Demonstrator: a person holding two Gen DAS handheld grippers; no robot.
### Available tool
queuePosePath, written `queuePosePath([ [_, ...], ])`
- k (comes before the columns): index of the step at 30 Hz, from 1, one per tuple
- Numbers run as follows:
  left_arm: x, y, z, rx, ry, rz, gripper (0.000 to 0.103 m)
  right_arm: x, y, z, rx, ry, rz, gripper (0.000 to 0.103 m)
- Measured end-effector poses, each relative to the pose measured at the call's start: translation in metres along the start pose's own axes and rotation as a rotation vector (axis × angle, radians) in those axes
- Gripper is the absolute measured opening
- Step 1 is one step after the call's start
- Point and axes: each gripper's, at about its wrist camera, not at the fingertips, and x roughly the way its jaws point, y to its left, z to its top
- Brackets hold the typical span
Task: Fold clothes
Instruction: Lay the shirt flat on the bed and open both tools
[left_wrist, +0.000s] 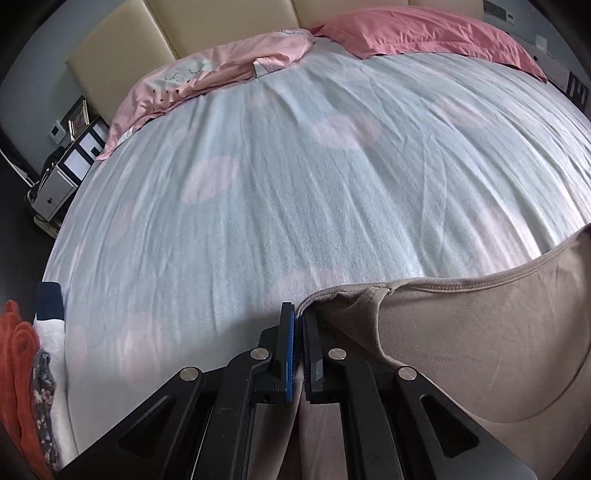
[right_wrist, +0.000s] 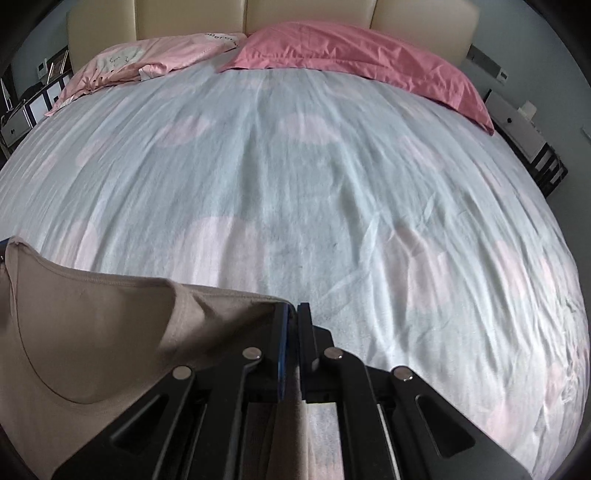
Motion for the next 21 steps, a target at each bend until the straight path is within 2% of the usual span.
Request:
queuePosePath([
  [1,0.004,-0.001,-0.001,0.004,0.004,0.004,0.007,0.001,-0.002,-0.001,0.013,-0.001,0.015,0.006],
  [3,0.012,-0.004,-0.003,0.012,0.013,0.013,0.02,0.0,-0.007,0.0,0.028,0.011,0.042,0.007],
  [5,0.016,-0.004,-0.005,0.017,0.019,0.018,0.043,-0.002,-0.011,0.002,0.041,0.033,0.07,0.015],
  [7,0.005,0.005,-0.006,-0.01,0.023,-0.002,0.057,-0.006,-0.018,0.003,0.063,0.071,0.104,0.038],
  [8,-0.001,0.012,-0.008,-0.032,0.025,-0.012,0.061,-0.009,-0.022,0.003,0.081,0.092,0.126,0.042],
  [10,-0.016,0.024,-0.012,-0.072,0.037,-0.031,0.063,-0.021,-0.033,0.001,0.124,0.116,0.166,0.047],
  [14,-0.058,0.045,-0.037,-0.136,0.05,-0.064,0.064,-0.058,-0.054,-0.012,0.219,0.126,0.236,0.047],
  [17,-0.089,0.053,-0.07,-0.173,0.055,-0.085,0.064,-0.089,-0.062,-0.04,0.238,0.157,0.263,0.047],
  [21,-0.124,0.056,-0.122,-0.229,0.068,-0.118,0.064,-0.125,-0.063,-0.099,0.211,0.221,0.25,0.044],
])
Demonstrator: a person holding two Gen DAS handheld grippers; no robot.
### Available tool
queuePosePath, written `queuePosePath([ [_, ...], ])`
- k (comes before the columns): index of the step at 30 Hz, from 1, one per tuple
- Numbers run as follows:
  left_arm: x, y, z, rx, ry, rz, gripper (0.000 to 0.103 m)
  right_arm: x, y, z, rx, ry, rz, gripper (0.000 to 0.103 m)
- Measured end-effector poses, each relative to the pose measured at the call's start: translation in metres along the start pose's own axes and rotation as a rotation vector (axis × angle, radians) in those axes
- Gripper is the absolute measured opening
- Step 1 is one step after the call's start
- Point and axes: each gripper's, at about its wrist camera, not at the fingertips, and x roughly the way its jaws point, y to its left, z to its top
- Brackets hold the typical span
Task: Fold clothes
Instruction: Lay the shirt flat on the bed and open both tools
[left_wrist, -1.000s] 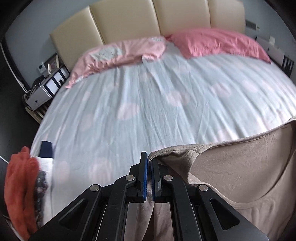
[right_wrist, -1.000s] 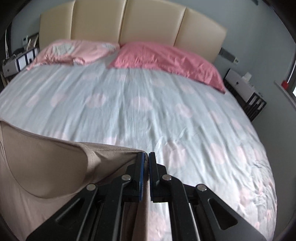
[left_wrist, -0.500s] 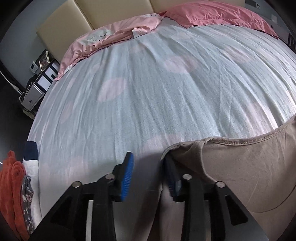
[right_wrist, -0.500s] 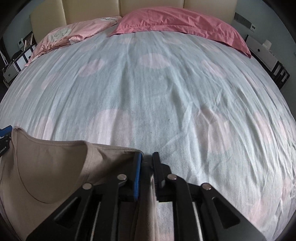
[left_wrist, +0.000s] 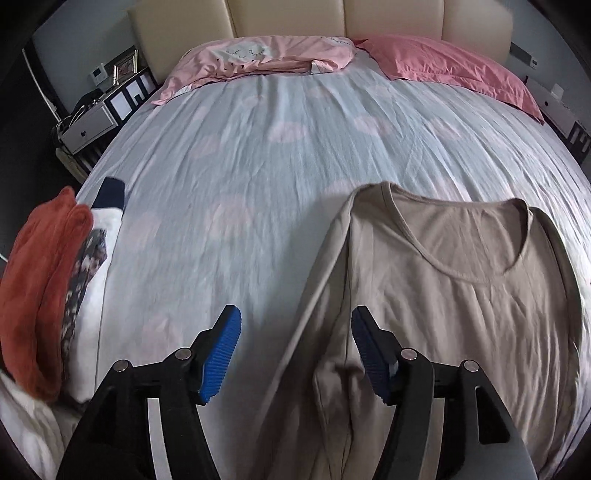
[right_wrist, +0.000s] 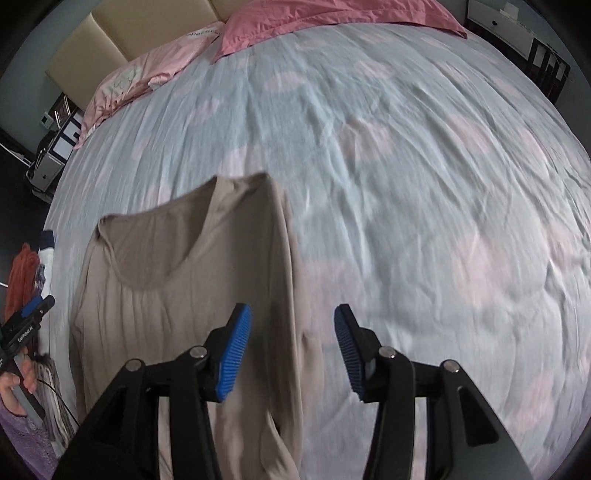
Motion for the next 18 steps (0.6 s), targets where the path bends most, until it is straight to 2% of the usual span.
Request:
queuePosePath([
  [8,-0.061,0.022,-0.102,-0.105,0.025,-0.063,0.064,-0.029,-0.029,-0.123,0.107,0.091,0.018,0.034],
  [13,-0.072,0.021,-0.139,-0.103,0.025,-0.072,0.064,-0.021,-0.047,-0.177,0.26,0.175,0.089,0.033],
  [16,-0.073,0.021,-0.151,-0.109,0.03,-0.1,0.064,-0.01,-0.043,-0.197,0.286,0.225,0.114,0.033],
  [18,-0.073,0.021,-0.155,-0.102,0.034,-0.099,0.064,-0.003,-0.039,-0.206,0.289,0.242,0.099,0.031],
])
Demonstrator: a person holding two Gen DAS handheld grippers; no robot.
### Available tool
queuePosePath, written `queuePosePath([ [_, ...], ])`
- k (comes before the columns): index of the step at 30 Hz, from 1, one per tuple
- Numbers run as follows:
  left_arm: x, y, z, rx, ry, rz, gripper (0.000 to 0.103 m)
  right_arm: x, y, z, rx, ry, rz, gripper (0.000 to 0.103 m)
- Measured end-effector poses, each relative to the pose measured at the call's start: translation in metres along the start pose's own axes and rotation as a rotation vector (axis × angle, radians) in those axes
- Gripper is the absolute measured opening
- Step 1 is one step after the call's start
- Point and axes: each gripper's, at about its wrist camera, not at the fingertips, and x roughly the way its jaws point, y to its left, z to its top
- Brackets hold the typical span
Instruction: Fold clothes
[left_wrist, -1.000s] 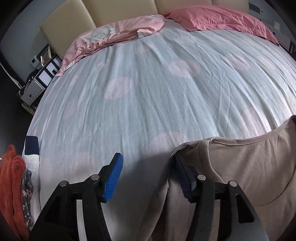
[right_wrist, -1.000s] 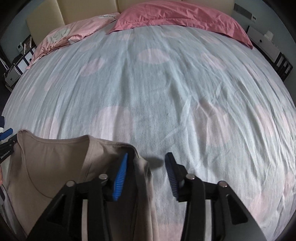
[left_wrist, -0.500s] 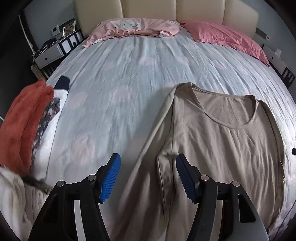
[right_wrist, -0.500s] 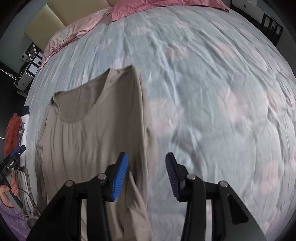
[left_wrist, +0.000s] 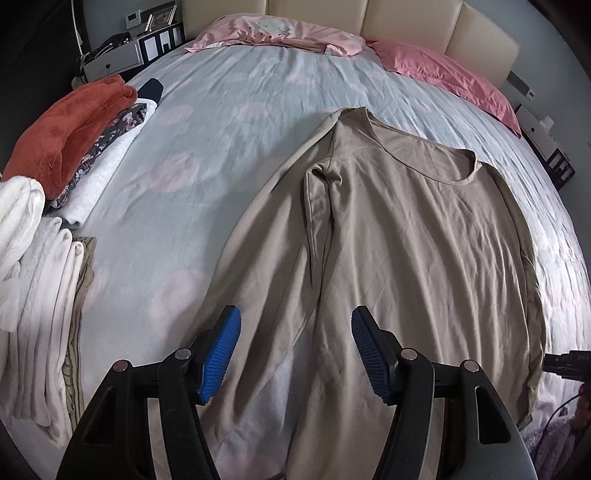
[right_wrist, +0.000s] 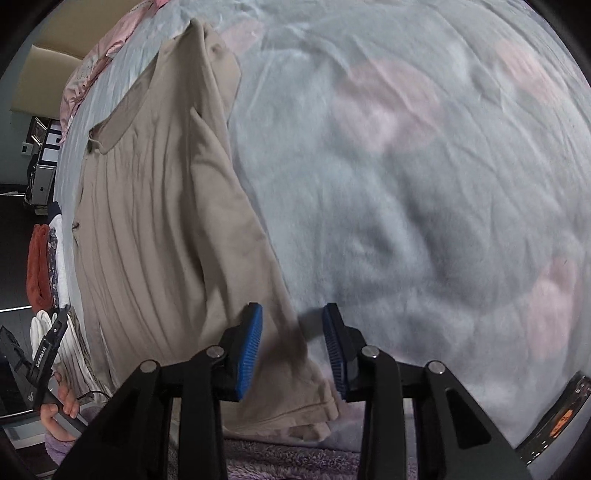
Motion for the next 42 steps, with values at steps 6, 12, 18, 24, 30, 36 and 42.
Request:
queuePosePath([
  [6,-0.001,0.005,-0.004,-0.016,0.002,-0.022,0.064,-0.011,0.003,-0.019,0.001,-0.076,0.025,0.004],
  [12,-0.002,0.005,-0.004,-0.015,-0.004,-0.04,0.064,-0.048,0.043,-0.047,-0.137,-0.241,0.096,0.003],
  [18,0.0,0.004,-0.003,-0.02,0.006,-0.048,0.064,-0.044,0.051,-0.06,-0.121,-0.287,-0.004,0.006],
  [24,0.001,-0.003,-0.002,-0.013,0.013,-0.03,0.064,-0.021,0.003,-0.039,0.079,-0.215,-0.081,0.029],
  [30,0.004,-0.008,-0.006,0.012,0.028,0.013,0.064,0.001,0.001,-0.026,0.084,-0.13,-0.18,0.03],
  [36,0.011,-0.008,-0.006,0.013,0.051,0.049,0.064,-0.011,0.014,-0.037,0.01,-0.192,-0.153,0.004],
  [42,0.013,-0.008,-0.007,0.025,0.059,0.064,0.064,-0.043,0.036,-0.054,-0.129,-0.327,0.044,0.002],
])
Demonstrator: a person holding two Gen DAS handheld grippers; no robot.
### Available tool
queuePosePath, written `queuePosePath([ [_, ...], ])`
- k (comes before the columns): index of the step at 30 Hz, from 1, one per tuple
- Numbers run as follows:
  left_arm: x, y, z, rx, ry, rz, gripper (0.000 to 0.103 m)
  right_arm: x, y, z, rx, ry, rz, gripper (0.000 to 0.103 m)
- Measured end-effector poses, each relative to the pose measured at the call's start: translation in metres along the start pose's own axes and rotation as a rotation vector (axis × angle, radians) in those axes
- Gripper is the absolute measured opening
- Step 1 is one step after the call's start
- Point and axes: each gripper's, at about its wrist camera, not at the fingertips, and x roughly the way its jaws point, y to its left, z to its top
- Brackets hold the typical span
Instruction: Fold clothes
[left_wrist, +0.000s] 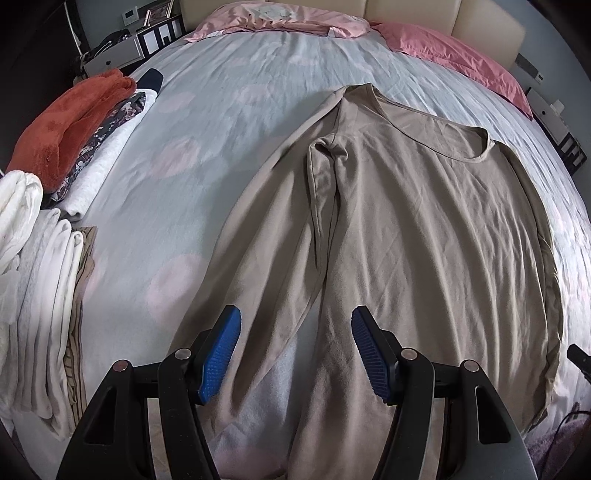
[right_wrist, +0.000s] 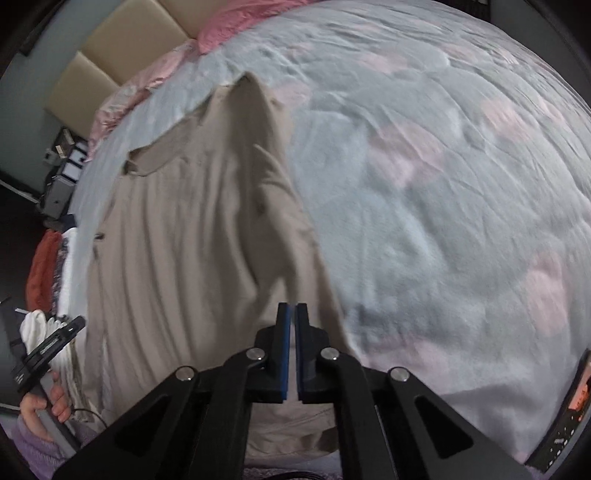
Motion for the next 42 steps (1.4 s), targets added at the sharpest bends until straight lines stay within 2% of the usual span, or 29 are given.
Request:
queuePosePath([
  [3,0.0,0.001,0.0,-0.005,0.0,-0.005,0.064,0.0,0.024,-0.003,-0.088,0.023,0.092,0.002],
  [6,0.001,0.003,0.001,-0.012,-0.001,-0.013,0.064,0.009,0.045,-0.008,-0.159,0.058,0.117,0.002],
  [10,0.001,0.005,0.001,-0.021,-0.001,-0.022,0.064,0.025,0.051,-0.01,-0.193,0.113,0.136,0.003],
  [12,0.001,0.006,0.002,-0.026,-0.002,-0.027,0.064,0.026,0.042,-0.007,-0.154,0.104,0.123,0.006],
  [16,0.002,0.009,0.002,-0.035,-0.003,-0.037,0.064,0.017,0.004,0.001,0.017,0.06,0.13,0.007],
  [18,0.001,0.01,0.002,-0.042,-0.004,-0.047,0.064,0.012,-0.013,0.006,0.082,0.06,0.105,0.01],
  [23,-0.001,0.017,0.001,-0.068,-0.012,-0.082,0.064,0.005,-0.04,0.015,0.152,0.084,-0.009,0.026],
  [27,-0.002,0.024,0.002,-0.108,-0.016,-0.123,0.064,0.026,-0.033,0.012,0.122,0.188,-0.055,0.031],
  [29,-0.003,0.027,0.003,-0.121,-0.018,-0.138,0.064,0.039,-0.028,0.01,0.094,0.25,-0.075,0.031],
  [31,-0.003,0.029,0.002,-0.129,-0.017,-0.151,0.064,0.049,-0.025,0.01,0.082,0.284,-0.132,0.03],
  [35,-0.003,0.034,0.002,-0.147,-0.016,-0.173,0.064,0.057,-0.016,0.012,0.036,0.3,-0.209,0.019],
  [37,-0.003,0.035,0.002,-0.155,-0.018,-0.181,0.064,0.051,-0.011,0.011,0.022,0.269,-0.178,0.004],
  [42,-0.006,0.035,0.001,-0.16,-0.028,-0.193,0.064,0.018,-0.001,0.008,0.012,0.125,-0.022,0.003],
])
